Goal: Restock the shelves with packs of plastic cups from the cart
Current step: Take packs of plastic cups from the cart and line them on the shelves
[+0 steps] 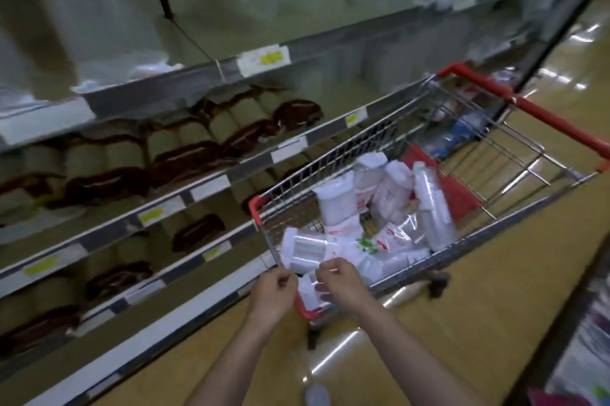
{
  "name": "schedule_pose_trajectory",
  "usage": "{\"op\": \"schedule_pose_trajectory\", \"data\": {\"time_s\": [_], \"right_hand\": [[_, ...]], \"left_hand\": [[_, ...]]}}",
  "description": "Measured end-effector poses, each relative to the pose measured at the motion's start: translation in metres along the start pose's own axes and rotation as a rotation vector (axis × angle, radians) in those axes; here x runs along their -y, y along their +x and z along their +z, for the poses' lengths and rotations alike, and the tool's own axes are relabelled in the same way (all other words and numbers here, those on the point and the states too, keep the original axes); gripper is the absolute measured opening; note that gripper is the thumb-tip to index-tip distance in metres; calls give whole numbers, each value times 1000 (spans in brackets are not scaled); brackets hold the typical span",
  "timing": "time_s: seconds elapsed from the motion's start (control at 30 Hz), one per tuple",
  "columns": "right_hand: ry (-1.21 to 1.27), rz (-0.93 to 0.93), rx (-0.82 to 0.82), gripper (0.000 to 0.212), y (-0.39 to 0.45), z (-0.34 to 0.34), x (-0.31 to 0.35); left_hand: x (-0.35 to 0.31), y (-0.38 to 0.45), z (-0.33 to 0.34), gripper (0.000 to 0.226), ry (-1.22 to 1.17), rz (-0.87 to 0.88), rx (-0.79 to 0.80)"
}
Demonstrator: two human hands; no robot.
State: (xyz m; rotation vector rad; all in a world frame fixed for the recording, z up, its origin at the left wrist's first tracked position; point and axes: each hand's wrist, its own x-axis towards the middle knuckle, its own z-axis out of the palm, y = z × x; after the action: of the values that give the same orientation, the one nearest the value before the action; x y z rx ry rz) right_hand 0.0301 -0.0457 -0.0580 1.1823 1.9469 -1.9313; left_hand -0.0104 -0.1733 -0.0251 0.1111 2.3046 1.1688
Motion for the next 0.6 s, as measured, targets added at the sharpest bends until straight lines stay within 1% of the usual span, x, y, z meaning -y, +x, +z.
{"op": "schedule_pose_trajectory", "data": {"time_s": [0.1,0.2,0.27,0.3,0.33,0.37,0.43,0.5,0.6], "right_hand": [[-11,29,-39,8,8,-28,-3],[-33,33,-74,10,30,-67,4],[-112,2,-117,11,52,-97,12],[-183,-21,-152,17,67,-117,14],[-286,-26,-201,32,82,-137,17],[-387,-2,-277,47,97,-159,20],[-503,98,-432,75,123,-200,26],[-538,169,-494,86,153,-237,29],[-553,212,-517,99,186,-272,29]], "left_hand": [[-5,1,17,18,-2,-30,71],[-12,11,35,16,1,-44,46],[-21,22,47,14,6,-60,51],[-27,31,56,15,10,-70,56],[-34,40,65,17,20,-81,59],[-42,48,73,22,30,-91,55],[-55,62,91,29,17,-119,37],[-72,76,112,28,-52,-155,22],[-89,88,133,25,-100,-196,40]]}}
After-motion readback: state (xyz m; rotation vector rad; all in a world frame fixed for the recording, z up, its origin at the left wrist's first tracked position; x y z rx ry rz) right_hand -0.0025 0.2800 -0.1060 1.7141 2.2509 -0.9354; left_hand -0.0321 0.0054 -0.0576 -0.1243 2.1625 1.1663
